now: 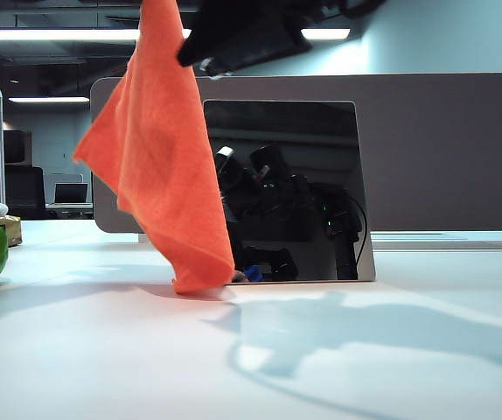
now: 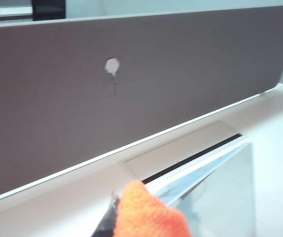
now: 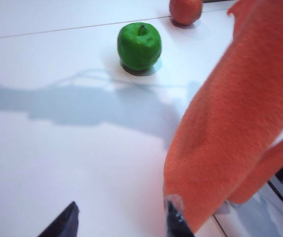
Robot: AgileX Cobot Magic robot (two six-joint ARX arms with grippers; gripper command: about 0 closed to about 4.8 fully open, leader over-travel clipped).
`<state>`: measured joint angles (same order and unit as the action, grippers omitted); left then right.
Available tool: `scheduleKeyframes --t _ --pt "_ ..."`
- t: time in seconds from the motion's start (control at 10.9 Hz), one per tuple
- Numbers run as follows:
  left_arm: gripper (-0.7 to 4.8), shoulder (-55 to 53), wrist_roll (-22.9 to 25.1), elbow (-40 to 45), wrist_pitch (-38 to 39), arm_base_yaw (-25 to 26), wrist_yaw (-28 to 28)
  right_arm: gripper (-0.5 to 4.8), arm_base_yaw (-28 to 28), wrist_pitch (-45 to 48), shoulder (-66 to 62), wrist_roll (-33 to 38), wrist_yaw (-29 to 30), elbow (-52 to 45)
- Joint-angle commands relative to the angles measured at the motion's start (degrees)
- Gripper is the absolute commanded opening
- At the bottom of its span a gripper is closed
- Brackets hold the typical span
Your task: Pick up the cloth from the table and use it to cover the mirror.
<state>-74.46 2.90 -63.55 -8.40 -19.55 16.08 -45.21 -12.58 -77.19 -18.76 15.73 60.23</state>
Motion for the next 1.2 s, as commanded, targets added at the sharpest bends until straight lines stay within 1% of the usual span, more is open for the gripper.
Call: scheduleKeyframes --t 0.09,0.18,0.28,0.46,0.55,0.64,0.74,1.01,1.11,1.2 --pt "-0.06 4.0 -0.3 -0.3 0.8 -0.4 4.1 2.55 -5.0 1.7 0.0 -0.2 -7.5 0.3" --pt "-0.06 6.1 -0.3 -0.3 1.0 -0.6 5.7 2.57 -6.5 2.1 0.0 -0.2 -9.9 0.3" --pt "-0.06 12.0 -0.3 -0.3 1.2 -1.9 7.3 2.57 -9.5 3.0 0.0 -0.1 -15.8 0.3" --pt "-0.06 14.1 -0.3 -0.3 1.7 -2.4 8.7 2.57 -10.2 3.6 0.0 0.1 -17.8 0.3" --pt "-0.06 19.1 -0.4 -0.3 8.6 -3.3 8.6 2.57 -10.5 7.7 -0.8 1.0 -21.5 0.3" --pt "-0.06 21.5 -2.6 -0.3 13.7 -3.3 9.0 2.57 -10.4 11.7 -1.5 1.0 -24.8 0.3" --pt "-0.06 22.6 -3.9 -0.3 16.1 -3.3 10.5 2.57 -10.4 13.0 -1.8 1.0 -24.9 0.3" --pt "-0.06 24.3 -4.0 -0.3 20.9 -3.3 11.0 2.65 -10.1 13.5 -1.8 1.0 -24.9 0.3" --pt "-0.06 25.2 -5.1 -0.3 25.8 -3.3 11.0 2.76 -10.2 13.1 -1.8 1.0 -24.7 0.3" --pt "-0.06 25.5 -5.2 -0.3 32.8 -3.3 10.9 2.9 -11.6 11.9 -1.7 3.5 -22.0 0.3"
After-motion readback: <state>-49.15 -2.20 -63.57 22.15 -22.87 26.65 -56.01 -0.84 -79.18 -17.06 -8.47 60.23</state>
